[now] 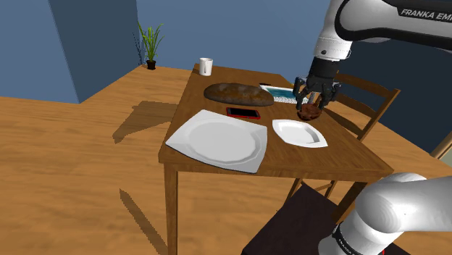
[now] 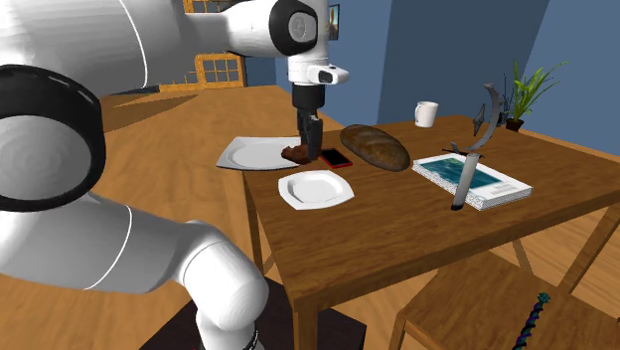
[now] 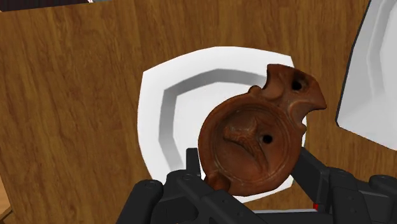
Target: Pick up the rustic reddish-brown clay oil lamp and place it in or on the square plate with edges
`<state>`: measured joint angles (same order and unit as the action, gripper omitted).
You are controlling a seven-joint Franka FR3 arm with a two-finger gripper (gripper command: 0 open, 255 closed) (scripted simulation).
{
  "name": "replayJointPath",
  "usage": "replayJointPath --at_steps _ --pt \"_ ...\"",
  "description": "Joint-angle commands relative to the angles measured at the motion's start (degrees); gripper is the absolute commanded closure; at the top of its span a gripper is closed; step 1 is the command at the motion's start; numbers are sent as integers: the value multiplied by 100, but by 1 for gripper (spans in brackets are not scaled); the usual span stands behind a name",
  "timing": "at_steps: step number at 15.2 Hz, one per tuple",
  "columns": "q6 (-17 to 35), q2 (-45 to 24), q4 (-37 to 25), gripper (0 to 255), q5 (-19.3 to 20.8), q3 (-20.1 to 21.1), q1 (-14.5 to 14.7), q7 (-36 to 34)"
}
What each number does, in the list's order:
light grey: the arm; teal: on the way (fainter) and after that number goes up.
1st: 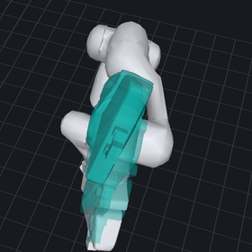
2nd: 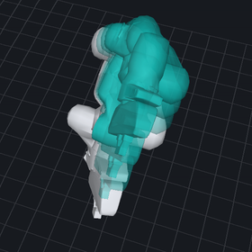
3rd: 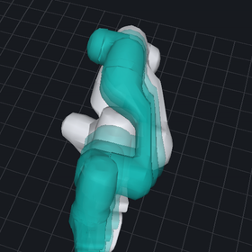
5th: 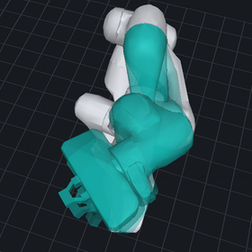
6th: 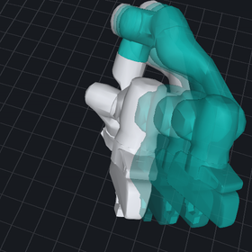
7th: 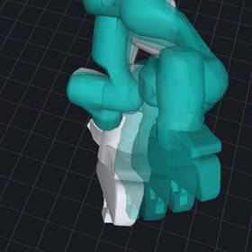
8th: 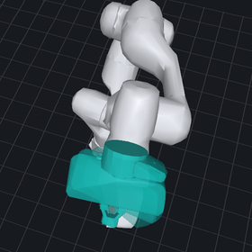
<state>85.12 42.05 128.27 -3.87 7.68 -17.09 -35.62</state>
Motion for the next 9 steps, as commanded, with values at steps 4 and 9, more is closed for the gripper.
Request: replayJointPath --at_steps 4,9 --pt "147 -502 -398 255 -338 619 129 -679" --pt "286 -1160 -976 255 -523 1231 198 -1356"
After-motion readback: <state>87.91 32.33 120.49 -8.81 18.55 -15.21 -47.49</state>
